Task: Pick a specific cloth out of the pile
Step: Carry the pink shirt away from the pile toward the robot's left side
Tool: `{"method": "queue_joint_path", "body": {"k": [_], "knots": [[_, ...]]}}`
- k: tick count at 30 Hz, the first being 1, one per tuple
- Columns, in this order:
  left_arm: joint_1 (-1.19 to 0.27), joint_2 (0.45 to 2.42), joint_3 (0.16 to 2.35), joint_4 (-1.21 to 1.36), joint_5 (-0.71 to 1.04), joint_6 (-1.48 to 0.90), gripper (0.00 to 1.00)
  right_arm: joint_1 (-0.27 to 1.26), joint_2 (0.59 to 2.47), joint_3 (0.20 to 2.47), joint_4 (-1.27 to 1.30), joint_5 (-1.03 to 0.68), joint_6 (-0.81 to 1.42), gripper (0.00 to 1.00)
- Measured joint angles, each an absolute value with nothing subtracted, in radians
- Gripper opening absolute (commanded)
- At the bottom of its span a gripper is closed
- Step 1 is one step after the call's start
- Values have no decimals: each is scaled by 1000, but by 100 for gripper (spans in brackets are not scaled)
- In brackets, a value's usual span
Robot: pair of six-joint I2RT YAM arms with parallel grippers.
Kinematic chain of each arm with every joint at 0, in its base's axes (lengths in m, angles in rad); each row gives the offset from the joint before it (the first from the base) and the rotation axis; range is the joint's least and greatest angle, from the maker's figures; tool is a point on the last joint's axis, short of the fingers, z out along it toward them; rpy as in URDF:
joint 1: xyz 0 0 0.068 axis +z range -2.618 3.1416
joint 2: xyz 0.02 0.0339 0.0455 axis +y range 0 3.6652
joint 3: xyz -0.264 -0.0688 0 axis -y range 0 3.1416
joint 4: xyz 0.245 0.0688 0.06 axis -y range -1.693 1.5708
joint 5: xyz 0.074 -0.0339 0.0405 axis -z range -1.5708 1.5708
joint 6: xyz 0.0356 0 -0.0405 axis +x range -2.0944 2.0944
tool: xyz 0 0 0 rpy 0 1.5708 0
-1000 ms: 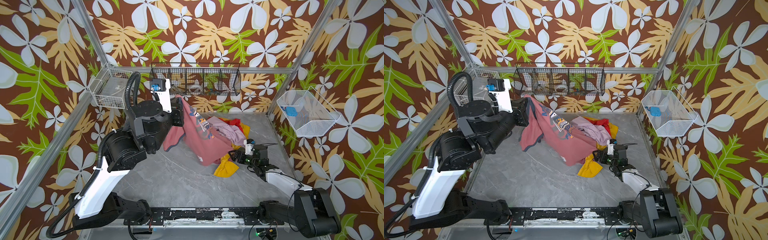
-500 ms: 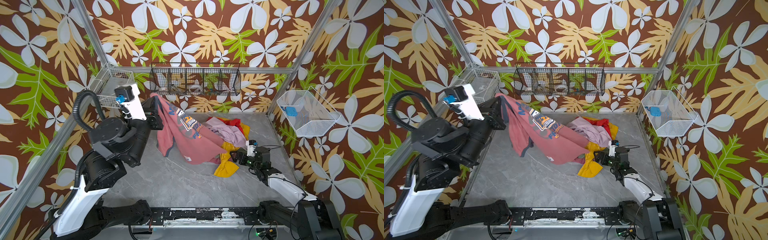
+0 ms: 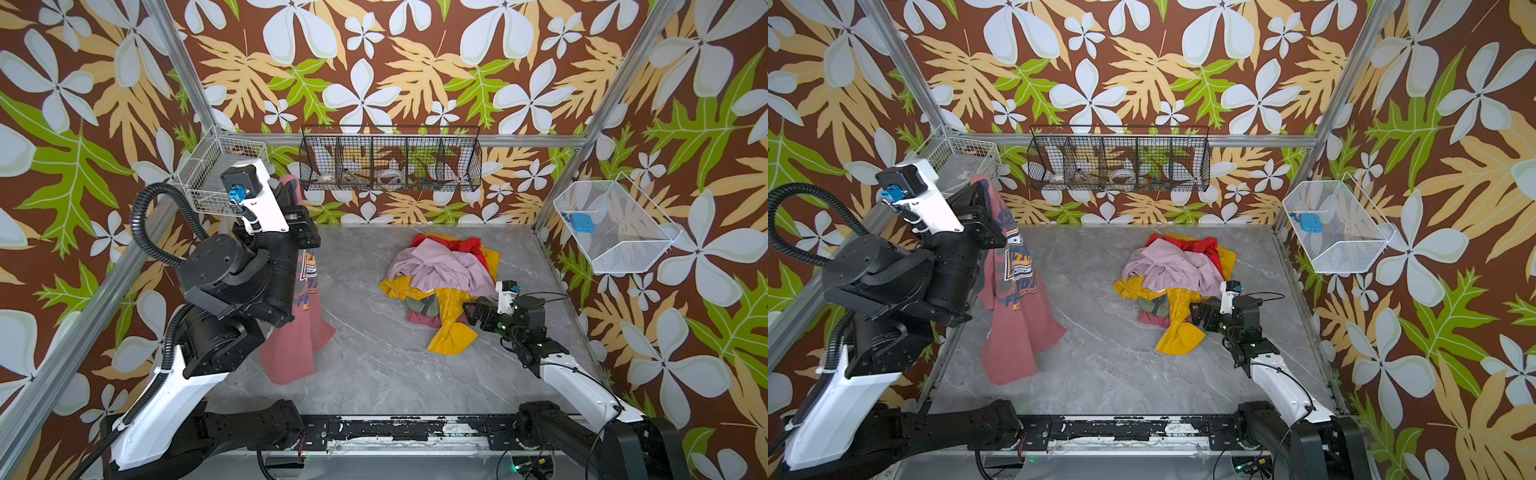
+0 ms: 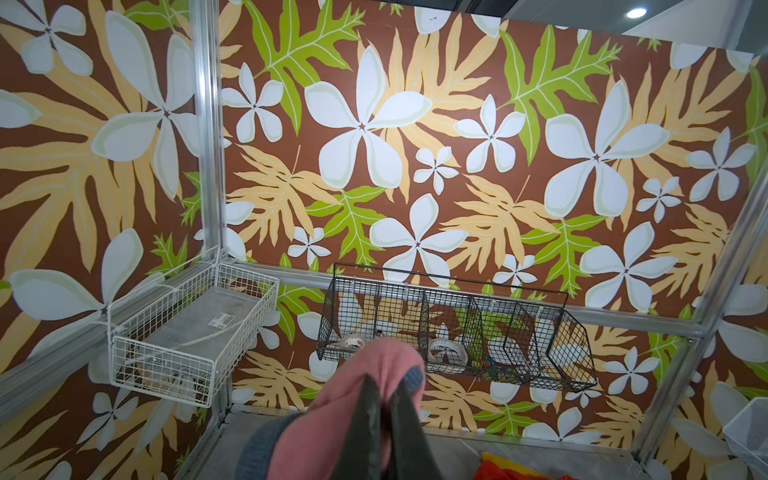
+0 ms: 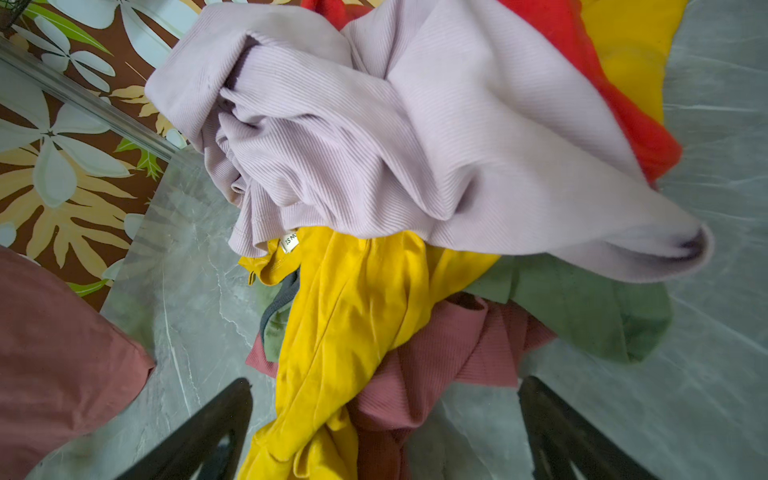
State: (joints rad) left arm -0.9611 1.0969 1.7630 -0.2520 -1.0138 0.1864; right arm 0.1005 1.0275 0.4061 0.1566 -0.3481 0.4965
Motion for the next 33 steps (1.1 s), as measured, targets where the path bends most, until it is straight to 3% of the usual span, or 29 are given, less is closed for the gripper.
{"method": "queue_joint_path", "body": {"k": [14,23,33], "knots": [[-773,1092,1498,-311,-1040,119,0,101,1003,434,101,-342,466,100],[-742,1124,1380,-372,-881,-87,0,101,984,434,73,-342,463,99],[-722,1023,1224,-491,-808,-381,0,101,979,426,73,-345,464,99]]}}
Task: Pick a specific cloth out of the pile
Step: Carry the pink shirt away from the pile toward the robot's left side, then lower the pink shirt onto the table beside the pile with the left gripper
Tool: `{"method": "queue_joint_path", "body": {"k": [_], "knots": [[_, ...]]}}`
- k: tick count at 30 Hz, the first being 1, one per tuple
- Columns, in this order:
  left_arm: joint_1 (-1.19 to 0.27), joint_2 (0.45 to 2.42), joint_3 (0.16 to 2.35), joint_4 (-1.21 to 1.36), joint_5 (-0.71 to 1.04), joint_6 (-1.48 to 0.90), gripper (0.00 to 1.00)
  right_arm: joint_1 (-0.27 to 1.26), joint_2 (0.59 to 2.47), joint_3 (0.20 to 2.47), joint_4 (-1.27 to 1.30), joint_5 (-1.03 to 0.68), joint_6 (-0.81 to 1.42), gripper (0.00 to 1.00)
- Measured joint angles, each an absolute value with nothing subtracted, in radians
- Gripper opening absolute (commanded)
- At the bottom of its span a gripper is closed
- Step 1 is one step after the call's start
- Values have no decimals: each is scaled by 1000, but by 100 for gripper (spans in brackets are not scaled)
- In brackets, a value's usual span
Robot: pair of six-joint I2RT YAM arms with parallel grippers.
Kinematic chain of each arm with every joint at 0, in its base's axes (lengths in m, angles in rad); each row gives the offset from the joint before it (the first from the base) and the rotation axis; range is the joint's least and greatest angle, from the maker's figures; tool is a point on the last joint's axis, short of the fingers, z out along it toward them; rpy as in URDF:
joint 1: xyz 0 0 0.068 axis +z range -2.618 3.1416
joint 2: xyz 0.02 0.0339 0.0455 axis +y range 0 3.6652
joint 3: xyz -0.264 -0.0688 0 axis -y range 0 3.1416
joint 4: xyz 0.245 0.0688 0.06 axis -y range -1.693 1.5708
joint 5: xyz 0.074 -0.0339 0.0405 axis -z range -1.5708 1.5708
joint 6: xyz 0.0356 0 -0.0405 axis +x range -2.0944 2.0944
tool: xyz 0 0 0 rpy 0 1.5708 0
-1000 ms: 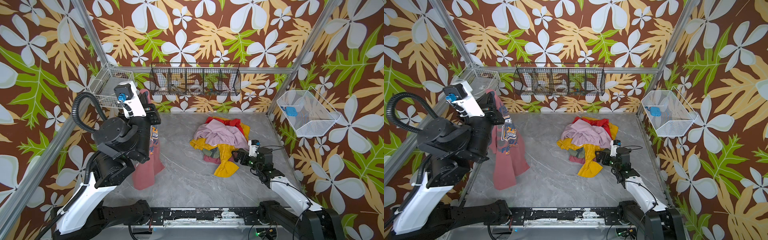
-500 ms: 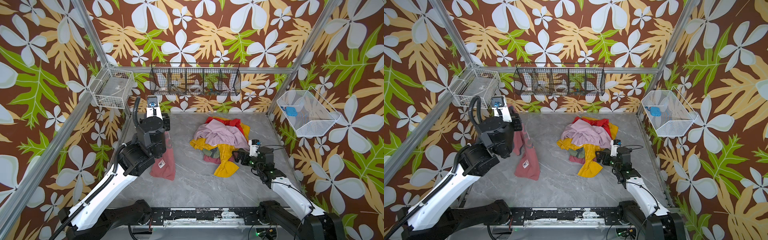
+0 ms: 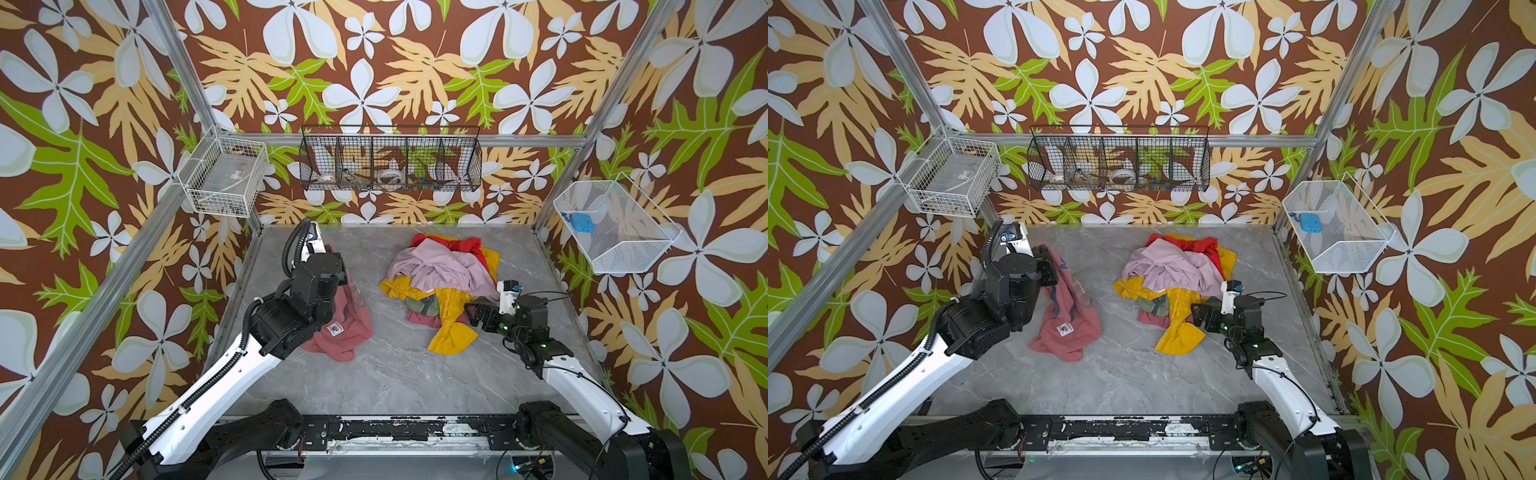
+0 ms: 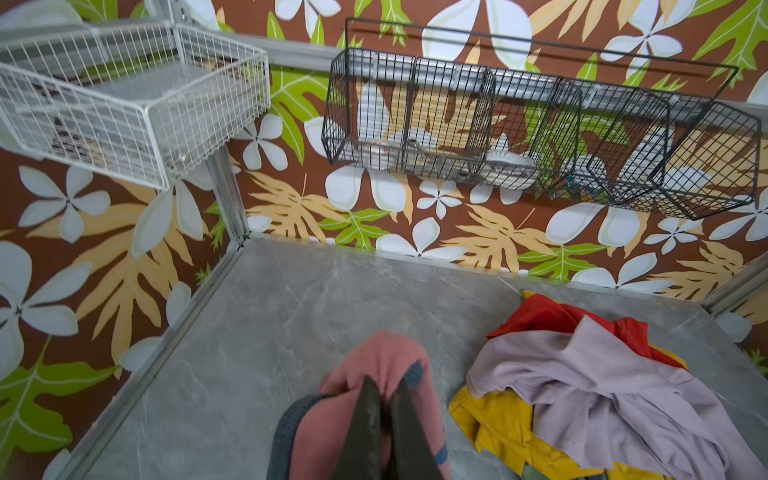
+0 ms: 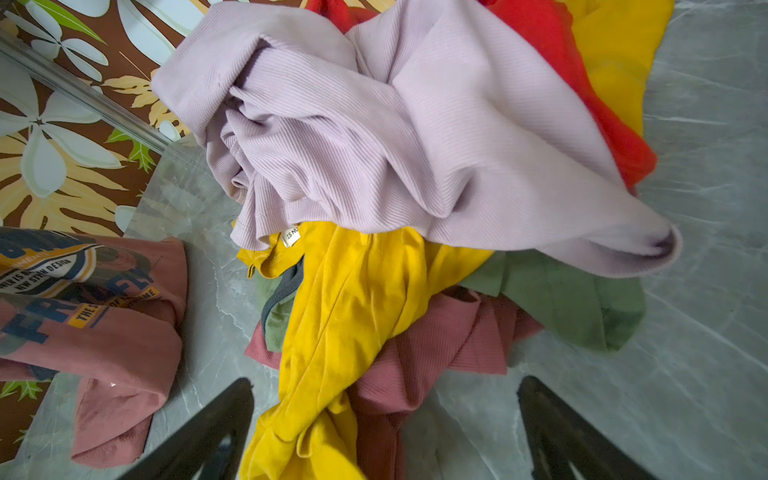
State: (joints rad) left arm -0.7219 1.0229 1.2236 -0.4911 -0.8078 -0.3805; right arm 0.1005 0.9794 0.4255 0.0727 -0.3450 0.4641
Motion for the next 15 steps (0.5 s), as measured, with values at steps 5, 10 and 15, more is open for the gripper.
{"method": "queue_joint_path", "body": {"k": [5,10,15], "knots": [[-722,934,1103,-547,-782,-535,0,101,988,425,75,-352,465,98],[-722,893,980,-588,-746,-680,0,101,999,425,75,-361,467,98],[-722,884,874,-601,-723,-788,0,101,1003,423,78,-366,467,98]]}}
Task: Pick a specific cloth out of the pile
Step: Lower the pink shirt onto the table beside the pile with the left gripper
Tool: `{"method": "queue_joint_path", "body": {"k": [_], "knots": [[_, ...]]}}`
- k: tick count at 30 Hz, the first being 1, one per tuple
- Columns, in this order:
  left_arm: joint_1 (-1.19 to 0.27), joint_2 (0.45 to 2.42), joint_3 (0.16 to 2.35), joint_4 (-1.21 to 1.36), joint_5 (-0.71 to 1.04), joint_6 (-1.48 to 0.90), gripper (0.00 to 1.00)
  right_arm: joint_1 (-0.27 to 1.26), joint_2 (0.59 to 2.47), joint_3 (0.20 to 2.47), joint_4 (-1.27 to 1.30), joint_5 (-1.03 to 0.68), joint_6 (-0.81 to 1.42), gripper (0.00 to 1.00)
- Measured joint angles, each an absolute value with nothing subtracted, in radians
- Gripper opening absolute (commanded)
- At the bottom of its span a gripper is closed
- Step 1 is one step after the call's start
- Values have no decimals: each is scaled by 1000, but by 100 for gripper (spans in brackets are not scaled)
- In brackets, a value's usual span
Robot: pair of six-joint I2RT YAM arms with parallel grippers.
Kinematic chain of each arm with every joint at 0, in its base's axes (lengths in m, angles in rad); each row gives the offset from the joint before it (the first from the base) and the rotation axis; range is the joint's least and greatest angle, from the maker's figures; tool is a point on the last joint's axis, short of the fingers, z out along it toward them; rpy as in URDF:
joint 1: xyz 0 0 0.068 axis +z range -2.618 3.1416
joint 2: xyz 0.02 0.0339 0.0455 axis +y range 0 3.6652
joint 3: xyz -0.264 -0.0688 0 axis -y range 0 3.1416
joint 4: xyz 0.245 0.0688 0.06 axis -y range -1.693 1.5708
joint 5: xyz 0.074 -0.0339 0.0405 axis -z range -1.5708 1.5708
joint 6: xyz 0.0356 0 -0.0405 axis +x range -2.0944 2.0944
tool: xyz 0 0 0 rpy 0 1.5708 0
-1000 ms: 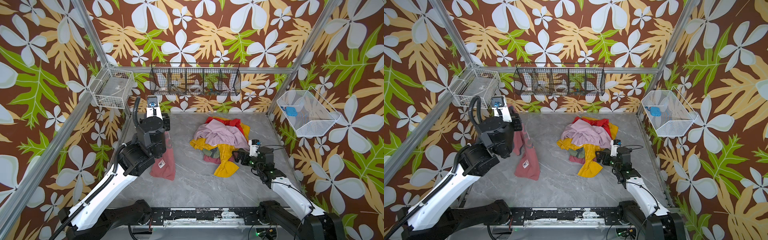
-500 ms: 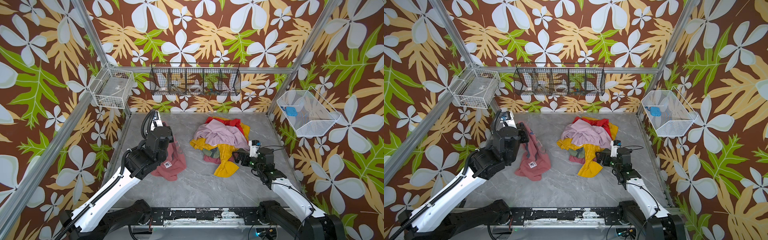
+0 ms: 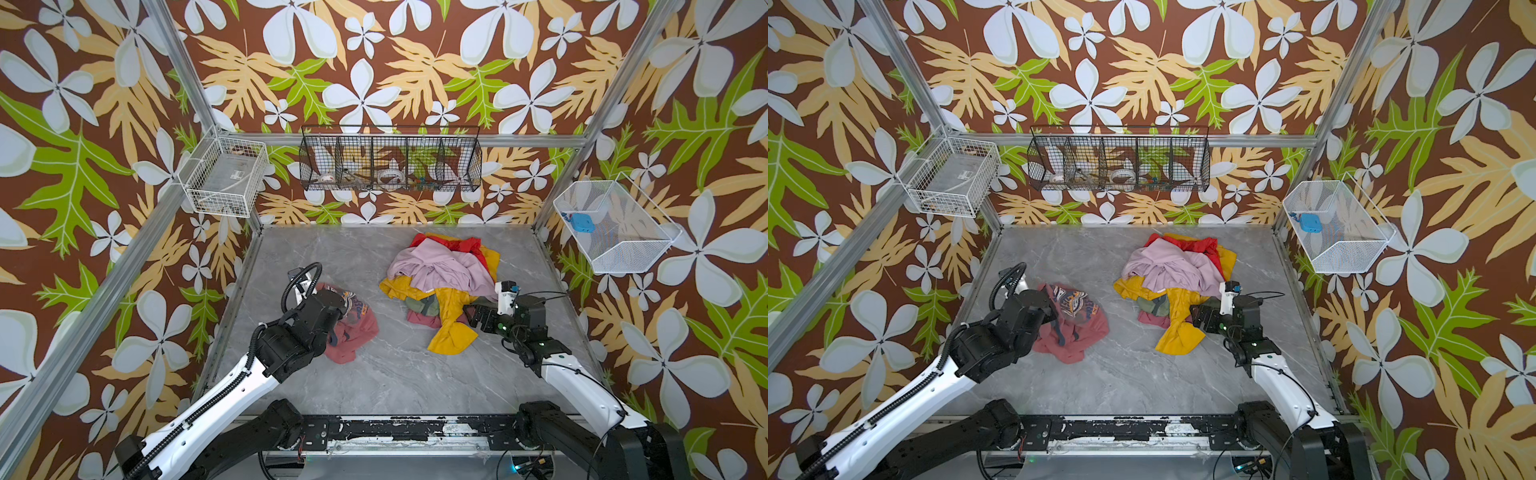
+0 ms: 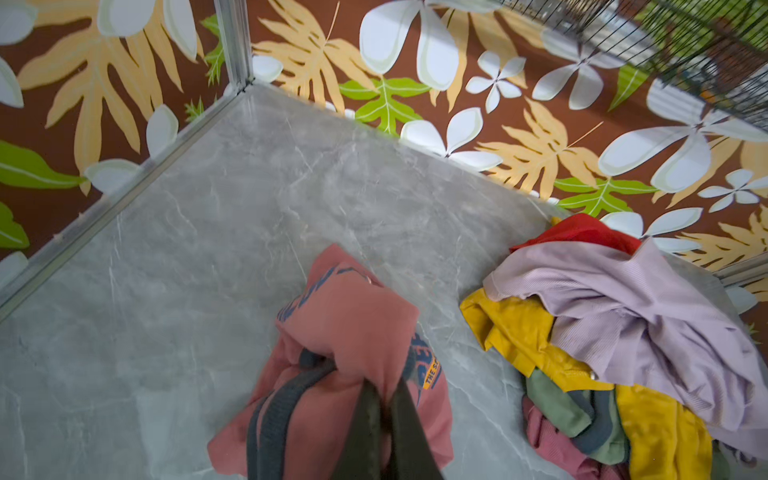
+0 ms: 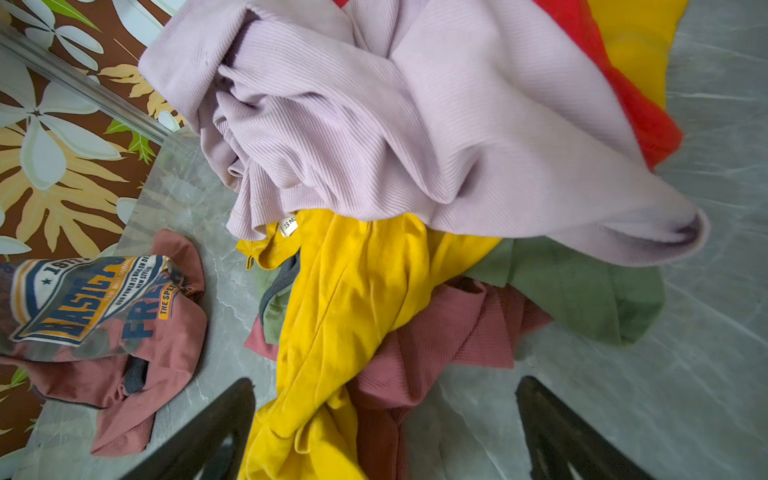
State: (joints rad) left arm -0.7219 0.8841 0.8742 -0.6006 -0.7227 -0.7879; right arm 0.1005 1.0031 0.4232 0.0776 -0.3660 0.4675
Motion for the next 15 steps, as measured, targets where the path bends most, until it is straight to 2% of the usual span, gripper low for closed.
{"method": "queue_joint_path", "body": {"k": [5,15], "knots": [[-722,900,770,-575,-662,-847,0,101,1003,409,83,-367,467,98],[-722,1105,725,-501,-452,-890,0,101,1021,395,104,-369,472,98]]}}
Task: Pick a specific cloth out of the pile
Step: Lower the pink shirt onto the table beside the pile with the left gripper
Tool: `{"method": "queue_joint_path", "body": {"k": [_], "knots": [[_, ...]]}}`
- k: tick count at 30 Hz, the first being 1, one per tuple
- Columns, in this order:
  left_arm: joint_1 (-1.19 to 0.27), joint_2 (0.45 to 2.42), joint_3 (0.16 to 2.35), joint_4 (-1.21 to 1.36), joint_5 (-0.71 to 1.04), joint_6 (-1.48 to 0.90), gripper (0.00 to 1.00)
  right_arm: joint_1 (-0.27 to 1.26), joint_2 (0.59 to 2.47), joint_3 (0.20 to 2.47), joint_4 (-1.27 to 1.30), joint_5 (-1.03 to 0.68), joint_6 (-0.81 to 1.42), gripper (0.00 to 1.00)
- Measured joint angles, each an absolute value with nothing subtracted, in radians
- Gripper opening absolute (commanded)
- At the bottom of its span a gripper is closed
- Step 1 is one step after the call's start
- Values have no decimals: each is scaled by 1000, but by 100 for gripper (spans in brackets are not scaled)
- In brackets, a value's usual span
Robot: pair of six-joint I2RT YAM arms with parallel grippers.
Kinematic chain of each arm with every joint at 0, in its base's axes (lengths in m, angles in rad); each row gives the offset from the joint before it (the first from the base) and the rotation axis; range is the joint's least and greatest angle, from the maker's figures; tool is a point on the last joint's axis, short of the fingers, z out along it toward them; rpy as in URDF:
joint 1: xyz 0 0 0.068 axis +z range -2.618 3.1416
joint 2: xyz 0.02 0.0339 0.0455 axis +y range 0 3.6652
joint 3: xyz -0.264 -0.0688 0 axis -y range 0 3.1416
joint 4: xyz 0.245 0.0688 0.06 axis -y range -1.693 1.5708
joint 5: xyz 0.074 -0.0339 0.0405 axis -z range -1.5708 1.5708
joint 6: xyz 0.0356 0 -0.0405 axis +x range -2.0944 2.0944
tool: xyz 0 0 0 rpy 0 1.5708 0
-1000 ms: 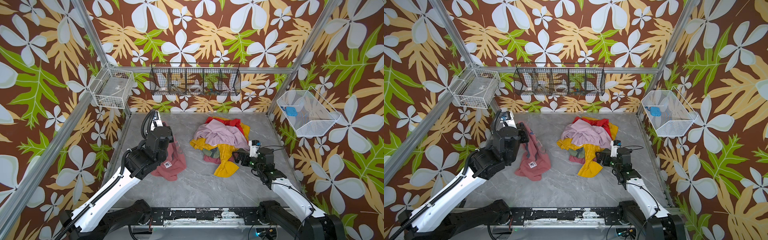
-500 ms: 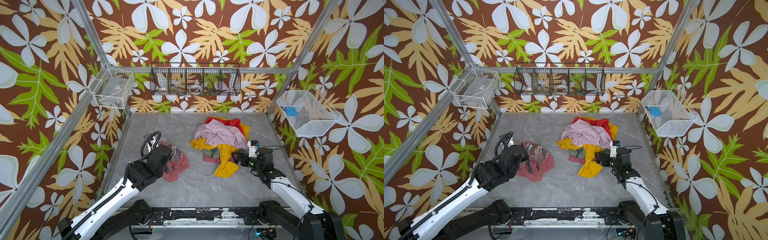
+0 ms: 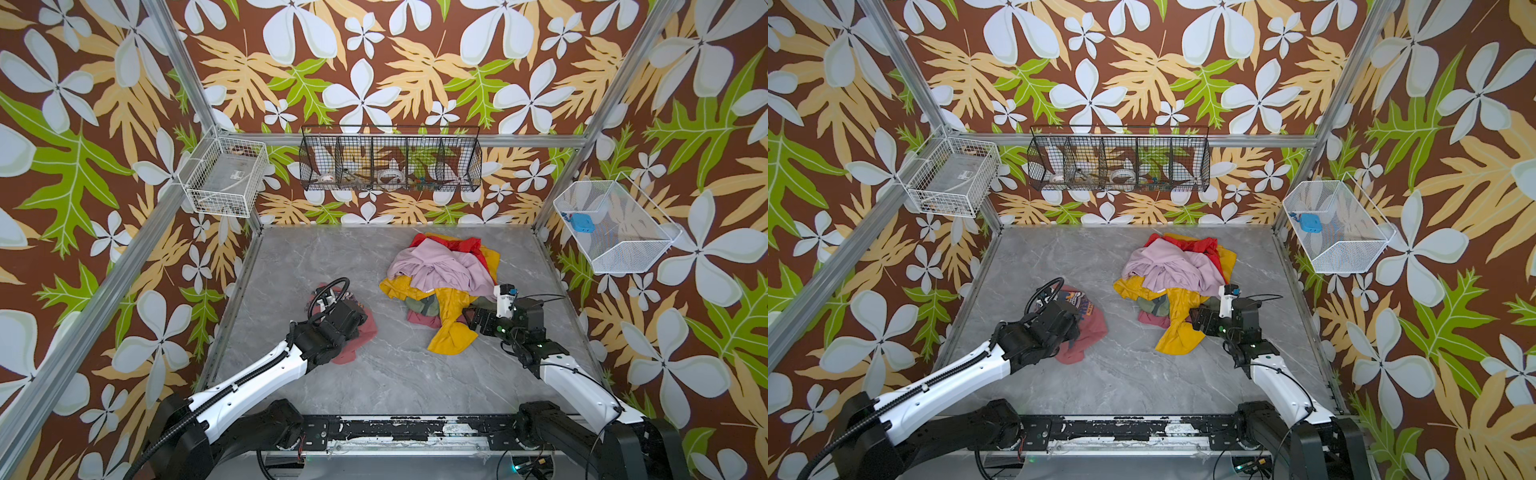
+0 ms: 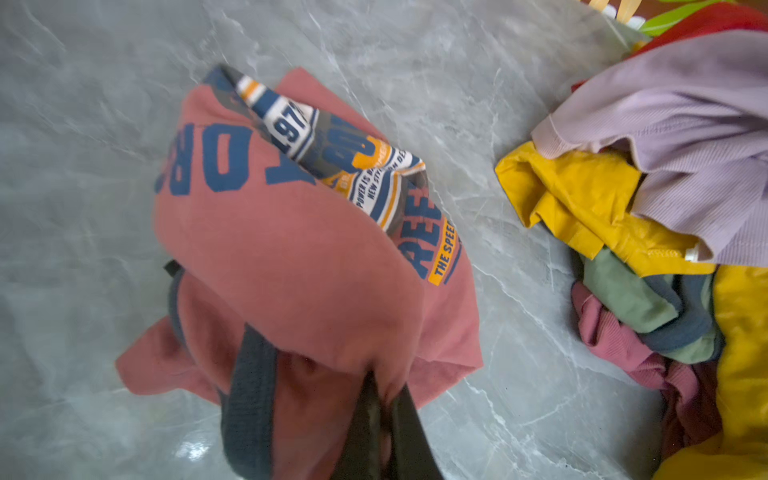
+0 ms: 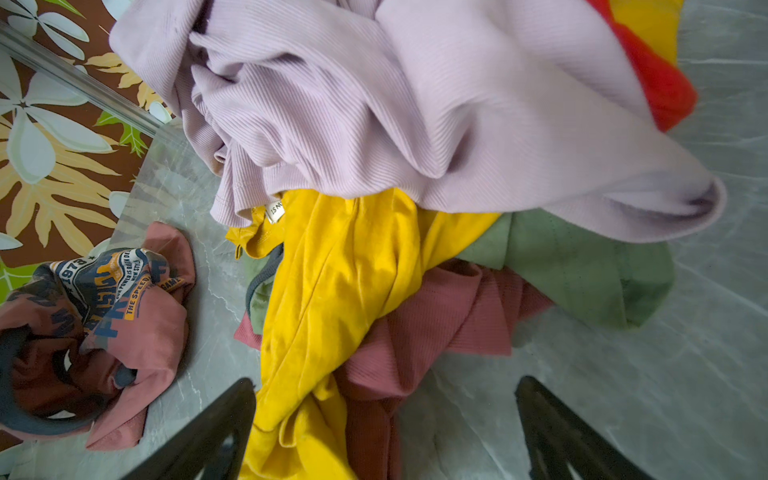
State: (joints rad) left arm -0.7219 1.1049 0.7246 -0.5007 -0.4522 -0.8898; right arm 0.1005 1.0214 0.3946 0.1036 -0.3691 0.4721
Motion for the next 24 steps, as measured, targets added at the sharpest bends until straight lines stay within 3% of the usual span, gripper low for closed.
{"method": "queue_joint_path", "body": {"k": [8,14,24], "knots": [[-722,1189,621,-401,-350,-944,0,101,1028,391,104,-369,471,97],[-722,1247,569,-347,-307,-987,40,101,1033,387,105,-369,467,97],[-788,1239,704,-443,-373,-960,70,101,1029,407,90,-364,442,98]]}}
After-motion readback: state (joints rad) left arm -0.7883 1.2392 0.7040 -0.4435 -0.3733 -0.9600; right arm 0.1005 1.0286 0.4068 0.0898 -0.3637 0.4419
